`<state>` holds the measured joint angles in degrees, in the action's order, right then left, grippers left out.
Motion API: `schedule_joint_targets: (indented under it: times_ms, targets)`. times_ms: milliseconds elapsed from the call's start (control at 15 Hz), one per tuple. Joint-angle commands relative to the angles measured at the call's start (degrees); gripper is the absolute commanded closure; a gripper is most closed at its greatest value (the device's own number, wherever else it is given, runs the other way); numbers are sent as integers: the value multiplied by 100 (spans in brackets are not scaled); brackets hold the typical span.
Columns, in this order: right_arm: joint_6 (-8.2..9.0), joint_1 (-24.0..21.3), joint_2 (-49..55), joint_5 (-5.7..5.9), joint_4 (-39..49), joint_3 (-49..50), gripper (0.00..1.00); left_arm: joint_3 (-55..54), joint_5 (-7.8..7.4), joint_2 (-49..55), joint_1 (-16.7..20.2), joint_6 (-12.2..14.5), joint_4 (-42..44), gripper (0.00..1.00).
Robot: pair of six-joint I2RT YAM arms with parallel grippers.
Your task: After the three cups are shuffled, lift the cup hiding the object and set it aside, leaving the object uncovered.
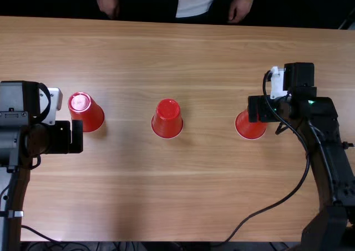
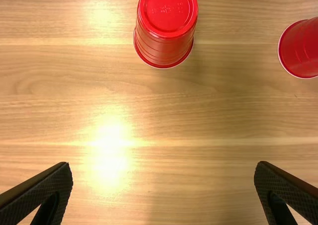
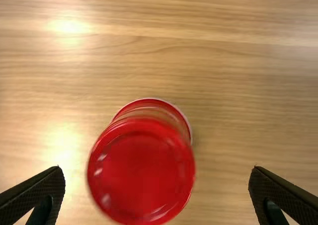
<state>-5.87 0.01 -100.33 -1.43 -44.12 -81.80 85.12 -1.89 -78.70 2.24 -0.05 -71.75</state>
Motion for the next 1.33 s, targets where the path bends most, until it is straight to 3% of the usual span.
schedule_joint_targets:
  times_ms: [0,467,533,667,800,867,1000,1133,1267]
  targets:
    - [28,60,-215,259,8,-178,0,180,-64,-23,-13,27,3,0]
    - [38,78,-636,217,-3,-126,0,145,-64,-23,-13,16,24,0]
    - [38,78,-654,206,-3,-126,8,136,-64,-23,-13,16,24,0]
    - [49,175,-733,206,-3,-126,50,127,-64,-14,-13,27,24,0]
    - [49,192,-742,206,-3,-117,79,127,-54,-14,-4,27,24,0]
    - [49,236,-742,196,-3,-108,88,127,-54,-5,-4,27,24,0]
    - [49,271,-733,196,-14,-91,97,127,-54,3,4,27,34,0]
    - [70,271,-663,185,-14,-91,100,119,-54,12,13,48,34,0]
    - [386,245,-276,17,-14,-99,100,119,-54,21,31,48,24,0]
